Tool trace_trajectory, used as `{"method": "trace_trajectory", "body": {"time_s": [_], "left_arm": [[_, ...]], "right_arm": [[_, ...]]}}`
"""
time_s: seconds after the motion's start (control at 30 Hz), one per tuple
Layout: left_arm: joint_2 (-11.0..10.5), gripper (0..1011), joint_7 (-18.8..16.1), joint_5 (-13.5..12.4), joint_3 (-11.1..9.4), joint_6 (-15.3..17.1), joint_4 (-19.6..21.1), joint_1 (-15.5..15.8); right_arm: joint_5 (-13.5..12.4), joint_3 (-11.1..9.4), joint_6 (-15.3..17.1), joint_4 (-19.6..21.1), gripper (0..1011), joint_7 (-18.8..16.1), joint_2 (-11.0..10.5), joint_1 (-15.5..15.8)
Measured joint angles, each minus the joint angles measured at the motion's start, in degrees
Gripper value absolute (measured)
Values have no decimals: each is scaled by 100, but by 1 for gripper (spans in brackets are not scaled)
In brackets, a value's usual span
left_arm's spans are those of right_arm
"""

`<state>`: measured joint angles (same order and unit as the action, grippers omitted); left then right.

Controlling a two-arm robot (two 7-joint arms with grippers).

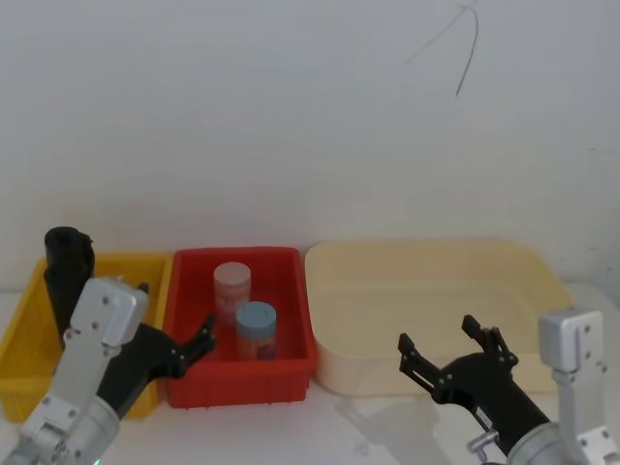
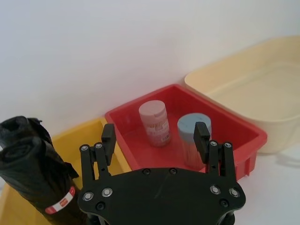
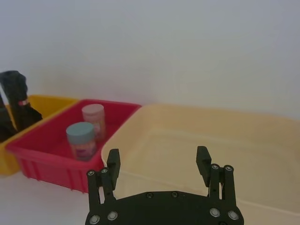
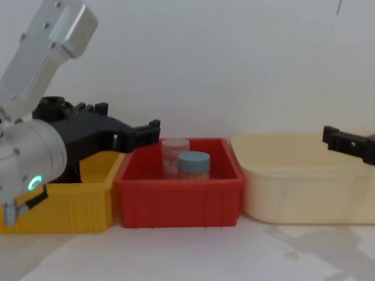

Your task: Pick up the garbage bag with the one hand and transfer it to the other hand.

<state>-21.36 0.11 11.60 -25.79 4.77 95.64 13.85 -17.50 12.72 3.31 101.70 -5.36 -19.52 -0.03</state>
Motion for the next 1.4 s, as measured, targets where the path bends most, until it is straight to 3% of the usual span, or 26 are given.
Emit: {"method": "trace_trajectory", "body": {"time_s": [0.3, 0.53, 0.73, 0.83, 0.97, 1.07, 1.27, 1.4], "left_arm": [[116, 1001, -246, 74, 117, 685, 685, -114], [130, 1001, -505, 186, 370, 1144, 1438, -534], [51, 1001, -659, 402, 826, 1352, 2074, -1127], [-29, 1001, -674, 568, 1210, 1390, 2418, -1546], [-104, 1001, -647, 720, 1533, 1396, 2616, -1855], [-205, 1001, -555, 899, 1917, 1397, 2822, -2158], [-384, 1001, -340, 1121, 2387, 1391, 2918, -2406], [-475, 1001, -194, 1218, 2533, 1348, 2883, -2419]], "right_arm": [[-409, -16, 568, 263, 1001, -365, -30, -292], [-620, 118, 1065, 479, 1001, -463, 43, -602], [-702, 420, 1562, 605, 1001, -449, 220, -981], [-702, 526, 1681, 611, 1001, -421, 286, -1096], [-664, 752, 1889, 597, 1001, -365, 431, -1336], [-599, 909, 2019, 544, 1001, -325, 529, -1490], [-434, 1187, 2168, 361, 1001, -267, 689, -1751], [-332, 1342, 2198, 208, 1001, -245, 772, -1889]]}}
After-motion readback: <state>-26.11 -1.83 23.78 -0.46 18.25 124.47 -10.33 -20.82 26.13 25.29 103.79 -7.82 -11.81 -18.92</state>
